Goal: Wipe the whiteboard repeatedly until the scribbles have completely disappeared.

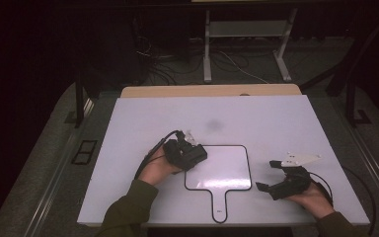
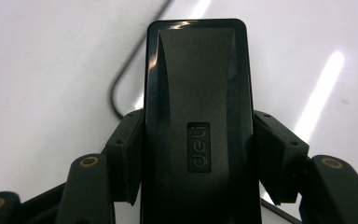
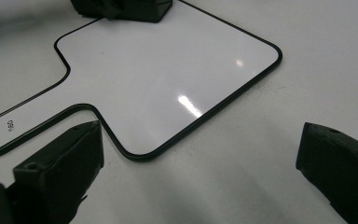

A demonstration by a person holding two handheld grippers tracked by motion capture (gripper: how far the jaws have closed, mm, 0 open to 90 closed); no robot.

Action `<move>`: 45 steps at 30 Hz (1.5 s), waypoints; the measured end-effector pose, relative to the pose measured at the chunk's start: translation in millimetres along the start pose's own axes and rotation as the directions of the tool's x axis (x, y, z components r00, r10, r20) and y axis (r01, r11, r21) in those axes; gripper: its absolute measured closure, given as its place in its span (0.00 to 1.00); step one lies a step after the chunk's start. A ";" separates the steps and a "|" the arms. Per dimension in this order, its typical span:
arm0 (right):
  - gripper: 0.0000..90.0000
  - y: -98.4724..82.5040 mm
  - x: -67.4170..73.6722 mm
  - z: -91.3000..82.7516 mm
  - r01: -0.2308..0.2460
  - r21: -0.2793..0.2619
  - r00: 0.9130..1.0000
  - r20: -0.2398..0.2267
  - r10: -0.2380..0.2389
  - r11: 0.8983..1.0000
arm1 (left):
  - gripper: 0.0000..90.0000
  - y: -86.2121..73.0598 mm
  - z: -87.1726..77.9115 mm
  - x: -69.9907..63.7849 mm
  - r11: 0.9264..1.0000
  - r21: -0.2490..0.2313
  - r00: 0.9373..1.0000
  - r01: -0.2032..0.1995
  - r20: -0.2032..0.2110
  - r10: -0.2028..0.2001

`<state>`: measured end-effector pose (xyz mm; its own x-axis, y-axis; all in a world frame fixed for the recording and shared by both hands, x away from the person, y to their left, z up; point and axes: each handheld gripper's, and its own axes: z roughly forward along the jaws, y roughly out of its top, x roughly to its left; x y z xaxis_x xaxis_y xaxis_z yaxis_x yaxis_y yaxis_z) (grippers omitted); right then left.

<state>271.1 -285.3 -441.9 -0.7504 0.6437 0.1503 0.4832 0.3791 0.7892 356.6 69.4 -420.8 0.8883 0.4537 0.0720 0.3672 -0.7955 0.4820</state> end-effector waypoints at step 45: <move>0.00 3.1 -1.8 3.3 -0.006 -0.004 1.000 -0.013 0.006 1.000 | 0.44 14.8 -5.7 -27.9 0.992 -0.120 0.987 -0.025 0.154 0.044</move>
<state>275.5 -283.1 -441.6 -0.7534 0.6372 0.1627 0.4859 0.3727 0.7906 335.7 47.3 -410.7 0.9355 0.3508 -0.0425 0.3087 -0.7526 0.5816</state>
